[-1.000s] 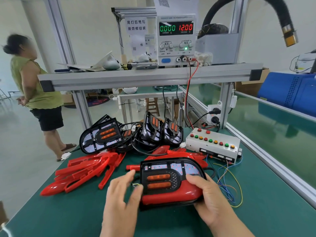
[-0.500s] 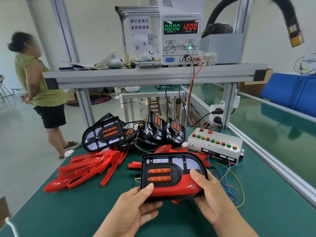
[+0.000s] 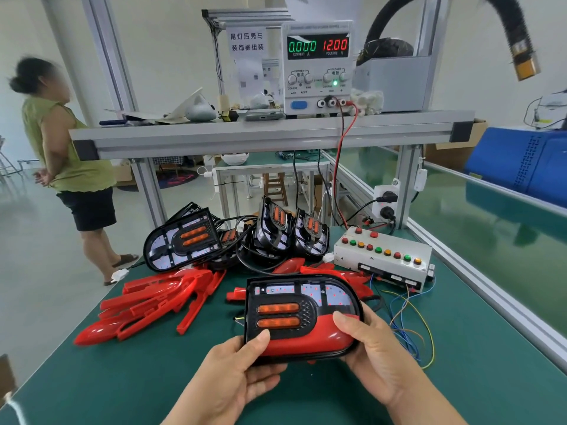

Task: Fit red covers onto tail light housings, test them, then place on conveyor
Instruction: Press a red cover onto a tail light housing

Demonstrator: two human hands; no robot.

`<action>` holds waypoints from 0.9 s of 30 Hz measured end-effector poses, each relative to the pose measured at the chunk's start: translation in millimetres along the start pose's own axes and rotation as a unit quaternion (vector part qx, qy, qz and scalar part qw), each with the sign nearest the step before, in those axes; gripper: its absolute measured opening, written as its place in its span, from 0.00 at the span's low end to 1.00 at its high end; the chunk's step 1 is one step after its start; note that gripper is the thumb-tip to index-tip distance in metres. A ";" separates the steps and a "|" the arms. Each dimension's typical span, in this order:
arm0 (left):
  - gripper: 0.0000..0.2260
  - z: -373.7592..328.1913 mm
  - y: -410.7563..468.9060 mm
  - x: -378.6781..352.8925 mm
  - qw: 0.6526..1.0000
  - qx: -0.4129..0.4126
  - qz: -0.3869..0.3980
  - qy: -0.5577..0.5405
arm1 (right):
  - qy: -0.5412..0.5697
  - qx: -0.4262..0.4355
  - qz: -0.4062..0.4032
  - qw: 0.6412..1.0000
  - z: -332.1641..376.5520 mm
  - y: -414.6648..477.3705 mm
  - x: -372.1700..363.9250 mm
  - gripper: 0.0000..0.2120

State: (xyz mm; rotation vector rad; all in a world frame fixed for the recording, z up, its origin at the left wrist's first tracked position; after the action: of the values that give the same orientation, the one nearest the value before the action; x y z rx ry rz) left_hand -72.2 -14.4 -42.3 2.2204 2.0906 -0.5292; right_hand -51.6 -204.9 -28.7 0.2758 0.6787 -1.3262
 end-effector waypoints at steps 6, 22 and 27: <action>0.14 0.4 4.5 3.0 0.999 -0.018 0.007 0.032 | -0.014 0.008 -0.008 1.000 1.1 -0.5 -0.7 0.24; 0.08 1.7 12.4 15.4 0.992 -0.088 -0.063 0.069 | -0.027 0.040 -0.036 0.998 0.0 -1.5 4.5 0.22; 0.08 2.3 13.5 10.8 0.992 -0.078 -0.036 0.090 | 0.007 0.045 -0.020 0.999 -0.9 -1.5 8.2 0.21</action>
State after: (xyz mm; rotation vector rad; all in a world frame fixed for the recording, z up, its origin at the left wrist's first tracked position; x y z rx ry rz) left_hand -59.1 -5.8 -50.1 2.1841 2.2178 -0.1657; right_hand -52.5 -211.3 -34.0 0.3463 0.6395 -1.3959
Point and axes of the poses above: each hand's wrist, its own y-axis towards the middle knuckle, its own x-axis out of the back of the hand, z = x × y, the point moved 8 cm from there along y, towards the middle knuckle, and after that the axes turned 10 degrees about -x, right-handed, at the moved point
